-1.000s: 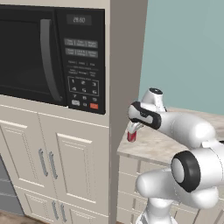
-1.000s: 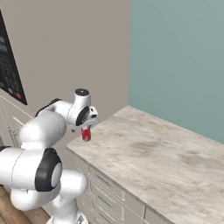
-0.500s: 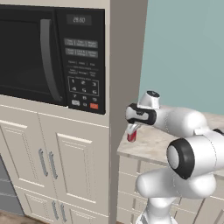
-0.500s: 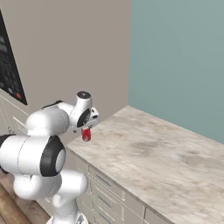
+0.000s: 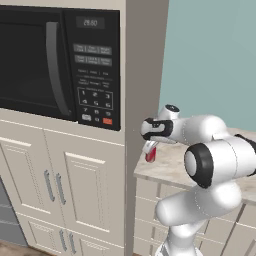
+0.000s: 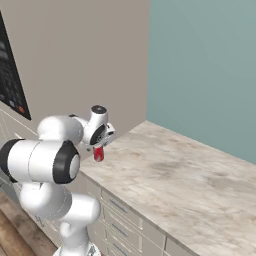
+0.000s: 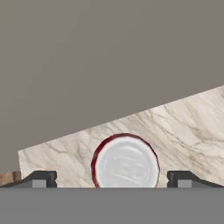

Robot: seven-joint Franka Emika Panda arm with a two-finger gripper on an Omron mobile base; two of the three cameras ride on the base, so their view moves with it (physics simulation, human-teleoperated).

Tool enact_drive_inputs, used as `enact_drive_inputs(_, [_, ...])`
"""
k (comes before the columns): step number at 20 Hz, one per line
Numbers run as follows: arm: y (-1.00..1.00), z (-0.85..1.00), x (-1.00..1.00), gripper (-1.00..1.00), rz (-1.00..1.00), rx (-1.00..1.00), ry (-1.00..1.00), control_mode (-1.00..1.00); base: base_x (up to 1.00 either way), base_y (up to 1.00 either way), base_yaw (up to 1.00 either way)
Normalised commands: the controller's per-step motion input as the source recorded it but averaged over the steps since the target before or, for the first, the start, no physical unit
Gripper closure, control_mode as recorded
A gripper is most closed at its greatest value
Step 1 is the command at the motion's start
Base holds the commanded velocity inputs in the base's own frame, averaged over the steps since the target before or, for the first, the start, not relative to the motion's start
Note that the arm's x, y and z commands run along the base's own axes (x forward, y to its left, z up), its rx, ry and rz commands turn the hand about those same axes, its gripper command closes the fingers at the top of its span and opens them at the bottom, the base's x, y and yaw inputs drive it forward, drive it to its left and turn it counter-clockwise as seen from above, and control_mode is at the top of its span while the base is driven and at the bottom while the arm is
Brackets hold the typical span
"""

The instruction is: Four empty soda cans are scattered around the kitchen. Gather all the cans and cluster them next to the stove for recycling.

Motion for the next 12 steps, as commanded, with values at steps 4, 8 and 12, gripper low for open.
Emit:
enact_drive_inputs(4, [-0.1, -0.19, 0.15, -1.0, 0.02, 0.0, 0.0, -1.0, 0.0, 0.0, 0.0])
enact_drive_inputs(8, [-0.12, -0.27, 0.03, -1.0, 0.03, 0.0, 0.0, -1.0, 0.0, 0.0, 0.0])
enact_drive_inputs(12, [0.0, -0.18, 0.04, -1.0, 0.02, 0.0, 0.0, -1.0, 0.0, 0.0, 0.0])
